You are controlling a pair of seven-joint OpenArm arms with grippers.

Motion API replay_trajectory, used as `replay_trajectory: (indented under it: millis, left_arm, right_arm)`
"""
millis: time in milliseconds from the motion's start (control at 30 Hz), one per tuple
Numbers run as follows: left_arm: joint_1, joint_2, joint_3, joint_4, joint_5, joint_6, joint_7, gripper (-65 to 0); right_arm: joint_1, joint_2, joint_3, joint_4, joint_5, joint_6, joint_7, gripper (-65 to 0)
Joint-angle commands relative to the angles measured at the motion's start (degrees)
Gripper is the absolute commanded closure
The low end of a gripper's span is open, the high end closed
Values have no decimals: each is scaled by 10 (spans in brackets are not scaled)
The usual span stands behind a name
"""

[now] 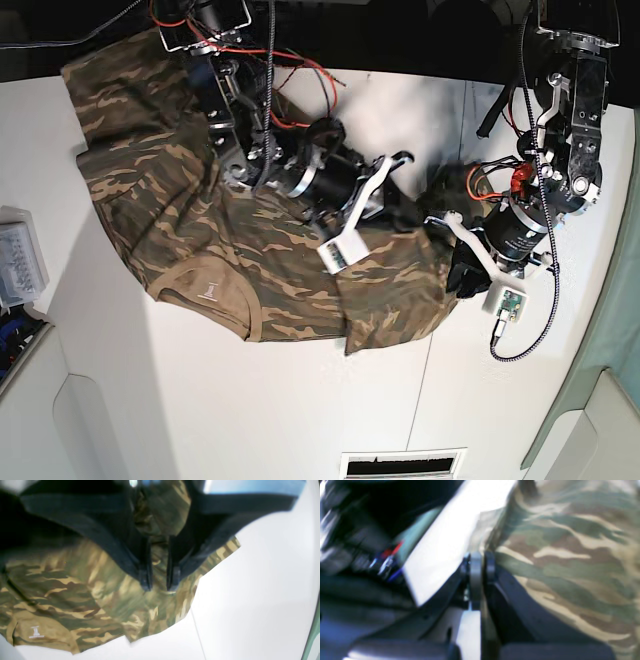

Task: Layout the t-shirt on the table in an organized manner, then fold the t-shirt properly
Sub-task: 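Grasp the shirt body with the left gripper and pull it toward the right gripper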

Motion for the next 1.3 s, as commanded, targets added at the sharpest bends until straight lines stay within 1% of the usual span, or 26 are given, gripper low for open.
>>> replay_trajectory:
  millis: [0,67,100,167,200,233,267,367,467,533,600,700,800,900,967,1133,1267]
  left_arm:
    - [-8,-8,-2,9,-6,-1,-17,-138]
    - [-8,-10,-2,9,-6,-1,-18,-138]
    - [-8,-12,-2,9,-6,-1,-19,-138]
    - [-10,-13,-2,9,-6,-1,-21,-138]
    - [-11,-14,-2,9,-6,-2,-23,-139]
    - [-13,-14,-2,9,-8,-2,-24,-138]
    - [-16,-14,-2,9,-10,-2,-23,-138]
    - [-33,-14,4,9,-18,-2,-26,-139]
    - [-55,-14,15,9,-21,-2,-25,-139]
    - [-69,-14,31,9,-24,-2,-25,-139]
    - [-83,-14,59,9,-25,-2,-26,-139]
    - [-109,-13,127,8,-23,-1,-33,-139]
    - [-140,-4,196,-16,-9,-1,-44,-149]
    - [-178,19,247,-75,15,-1,-48,-240]
    - [-207,37,268,-132,23,-1,-59,-280]
    - [-285,82,286,-294,32,-3,-93,-284]
    - [-342,115,286,-422,57,-32,-142,-284]
  right_arm:
    - [7,-2,-17,10,5,0,11,0]
    - [6,-3,-39,10,-7,-4,12,0]
    - [6,-2,-43,10,-14,-4,11,-44]
    - [6,-2,-40,10,-27,-4,11,-243]
    - [6,-2,-34,10,-32,-5,12,-317]
    - [6,-2,-25,10,-33,-5,11,-359]
    - [6,-2,-13,10,-33,-5,12,-371]
    - [6,-2,39,14,-33,-5,11,-371]
    - [6,0,110,27,-32,-5,10,-371]
    - [6,1,164,42,-28,-5,-5,-371]
    - [6,1,220,61,-16,-5,-32,-370]
    - [6,3,301,88,8,-5,-82,-369]
    - [6,14,369,94,35,-7,-120,-369]
    - [-10,33,427,94,38,-16,-121,-369]
    - [-26,46,464,94,38,-22,-112,-369]
    - [-69,79,537,89,31,-24,-59,-369]
    - [-71,110,547,51,27,-23,-55,-369]
